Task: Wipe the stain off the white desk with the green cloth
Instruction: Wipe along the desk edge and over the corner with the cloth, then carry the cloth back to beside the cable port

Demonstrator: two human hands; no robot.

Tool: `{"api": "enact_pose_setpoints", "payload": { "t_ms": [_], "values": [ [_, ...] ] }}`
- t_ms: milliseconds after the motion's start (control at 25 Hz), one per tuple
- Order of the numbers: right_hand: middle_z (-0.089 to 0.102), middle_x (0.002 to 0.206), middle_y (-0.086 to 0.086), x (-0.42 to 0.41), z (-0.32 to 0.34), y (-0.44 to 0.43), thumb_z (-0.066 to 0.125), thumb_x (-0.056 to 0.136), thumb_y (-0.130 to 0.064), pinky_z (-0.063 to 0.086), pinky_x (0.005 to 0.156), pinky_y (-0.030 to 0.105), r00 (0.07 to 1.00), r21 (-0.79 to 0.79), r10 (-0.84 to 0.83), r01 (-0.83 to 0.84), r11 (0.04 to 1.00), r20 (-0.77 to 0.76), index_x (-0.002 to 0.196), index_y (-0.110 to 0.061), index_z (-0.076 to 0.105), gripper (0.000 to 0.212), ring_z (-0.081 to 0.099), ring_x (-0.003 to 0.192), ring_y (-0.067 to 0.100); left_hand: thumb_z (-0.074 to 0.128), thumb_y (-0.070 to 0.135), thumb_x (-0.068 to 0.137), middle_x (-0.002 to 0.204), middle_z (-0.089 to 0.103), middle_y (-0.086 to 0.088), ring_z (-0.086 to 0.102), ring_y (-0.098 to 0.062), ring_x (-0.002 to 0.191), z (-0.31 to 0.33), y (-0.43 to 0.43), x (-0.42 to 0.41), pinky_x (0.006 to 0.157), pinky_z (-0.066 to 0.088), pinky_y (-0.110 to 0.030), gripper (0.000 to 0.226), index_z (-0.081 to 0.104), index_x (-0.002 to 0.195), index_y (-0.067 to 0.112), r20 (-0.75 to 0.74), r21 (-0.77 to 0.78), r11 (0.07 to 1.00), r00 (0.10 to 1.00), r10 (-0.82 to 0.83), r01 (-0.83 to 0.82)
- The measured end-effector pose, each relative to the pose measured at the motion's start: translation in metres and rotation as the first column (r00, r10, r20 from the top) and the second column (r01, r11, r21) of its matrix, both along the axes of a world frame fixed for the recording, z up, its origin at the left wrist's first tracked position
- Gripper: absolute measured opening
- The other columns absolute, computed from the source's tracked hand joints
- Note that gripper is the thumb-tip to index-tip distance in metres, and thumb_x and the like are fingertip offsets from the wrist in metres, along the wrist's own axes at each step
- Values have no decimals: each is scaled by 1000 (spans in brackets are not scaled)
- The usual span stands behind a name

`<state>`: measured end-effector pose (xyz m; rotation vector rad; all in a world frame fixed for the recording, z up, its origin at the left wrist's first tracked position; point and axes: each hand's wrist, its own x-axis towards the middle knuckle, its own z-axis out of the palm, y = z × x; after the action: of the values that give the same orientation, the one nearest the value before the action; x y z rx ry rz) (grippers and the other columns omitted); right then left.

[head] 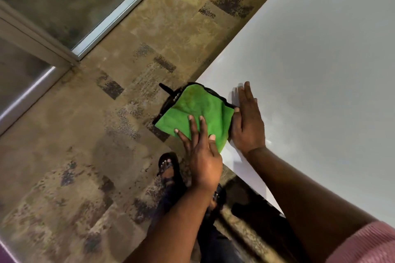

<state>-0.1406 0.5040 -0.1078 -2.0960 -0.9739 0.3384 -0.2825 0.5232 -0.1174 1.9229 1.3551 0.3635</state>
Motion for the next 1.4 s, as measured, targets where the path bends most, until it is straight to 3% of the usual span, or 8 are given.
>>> {"api": "enact_pose_setpoints", "payload": {
  "t_ms": [120,280,720,960,1080,1200,1320,1400],
  "values": [
    [20,172,12,5,7,-14,36,107,-13,24,130,40,988,113,-118,129,985,-101,161,-5,31,55,20,159,15,40,37,109,175,5,9,-18,-31,160,1,7,0,128,-11,-45,60,21,166,27,-206,130,953,948,-243,273],
    [20,172,12,10,17,-58,38,104,-14,12,132,50,995,15,-102,103,995,-11,162,-7,29,59,17,161,23,32,41,109,175,10,6,-7,-28,163,11,35,43,131,1,-55,59,18,166,30,-337,140,770,761,-554,623],
    [31,169,14,48,30,-114,37,103,-26,14,131,52,957,-296,-241,280,913,164,158,-5,39,59,25,159,26,28,42,99,176,9,-1,-7,-34,162,20,-9,102,130,-4,-57,74,9,166,20,-393,93,246,263,-881,965],
    [27,171,9,9,39,-137,38,106,-31,16,131,51,958,-436,-276,284,854,84,161,-9,35,60,23,160,27,36,36,105,175,8,7,-7,-19,162,30,-8,60,131,-5,-49,64,17,165,26,-317,12,175,170,-933,984],
    [36,167,11,14,54,-139,50,104,-23,16,131,49,962,-470,-245,272,840,120,158,-9,40,57,32,157,29,39,30,107,172,27,3,22,-21,160,45,7,69,130,20,-46,57,31,163,21,-298,15,276,268,-916,961],
    [32,170,9,37,67,-138,56,94,-15,2,132,43,982,-546,-162,187,817,94,161,-10,35,70,26,159,27,47,29,107,170,30,-8,31,-28,156,60,27,110,128,24,-43,56,37,160,15,-368,45,373,363,-856,927],
    [17,175,8,63,67,-137,49,98,-23,1,132,46,993,-611,-112,114,784,42,165,-12,21,73,16,161,25,49,32,106,172,21,-11,22,-28,159,63,53,146,128,19,-43,64,27,163,12,-508,12,319,281,-814,948],
    [12,176,7,72,63,-138,42,104,-28,2,131,48,996,-651,-89,87,754,30,166,-14,14,70,14,162,23,55,30,103,165,36,-9,34,-26,153,62,68,155,122,26,-40,61,37,159,12,-540,55,267,253,-802,962]
  ]
}}
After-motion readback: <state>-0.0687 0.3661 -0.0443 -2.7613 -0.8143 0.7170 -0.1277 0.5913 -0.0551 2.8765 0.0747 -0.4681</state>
